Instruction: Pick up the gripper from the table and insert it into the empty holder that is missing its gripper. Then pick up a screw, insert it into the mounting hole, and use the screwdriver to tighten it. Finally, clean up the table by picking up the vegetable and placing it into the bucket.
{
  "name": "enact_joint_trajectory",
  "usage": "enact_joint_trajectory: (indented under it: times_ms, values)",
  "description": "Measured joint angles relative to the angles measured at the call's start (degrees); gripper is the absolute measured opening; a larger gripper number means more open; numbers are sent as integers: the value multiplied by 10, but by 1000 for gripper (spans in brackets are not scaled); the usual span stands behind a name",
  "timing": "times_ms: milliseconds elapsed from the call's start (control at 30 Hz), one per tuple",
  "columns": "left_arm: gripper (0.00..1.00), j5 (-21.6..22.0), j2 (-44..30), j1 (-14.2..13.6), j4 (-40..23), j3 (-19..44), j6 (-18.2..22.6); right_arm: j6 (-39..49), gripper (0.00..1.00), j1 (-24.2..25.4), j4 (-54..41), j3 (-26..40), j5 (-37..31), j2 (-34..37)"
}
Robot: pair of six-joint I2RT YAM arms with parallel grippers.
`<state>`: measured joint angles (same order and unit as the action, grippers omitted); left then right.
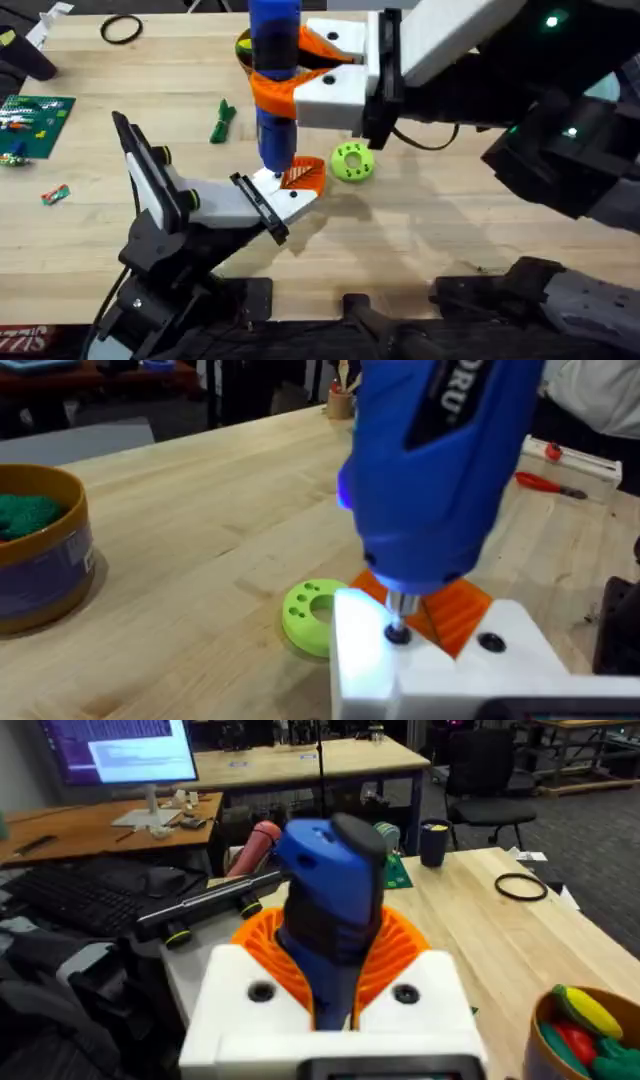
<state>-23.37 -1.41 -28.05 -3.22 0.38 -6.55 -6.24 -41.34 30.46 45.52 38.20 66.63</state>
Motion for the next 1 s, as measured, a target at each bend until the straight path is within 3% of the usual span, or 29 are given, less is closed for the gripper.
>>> enact_joint_trajectory:
  times_ms: [633,800,933,1000]
  values:
    - [15,-8,0,0,3,0,4,-33,142,9,37,-6,8,6]
    - [15,-15,1,-2,10,5,5,-101,142,43,109,-27,47,6]
    - [15,-7,4,-1,-5,3,3,-142,142,77,189,-27,31,-6]
    - [15,-6,2,-1,-5,3,0,-157,142,89,314,-15,22,-31]
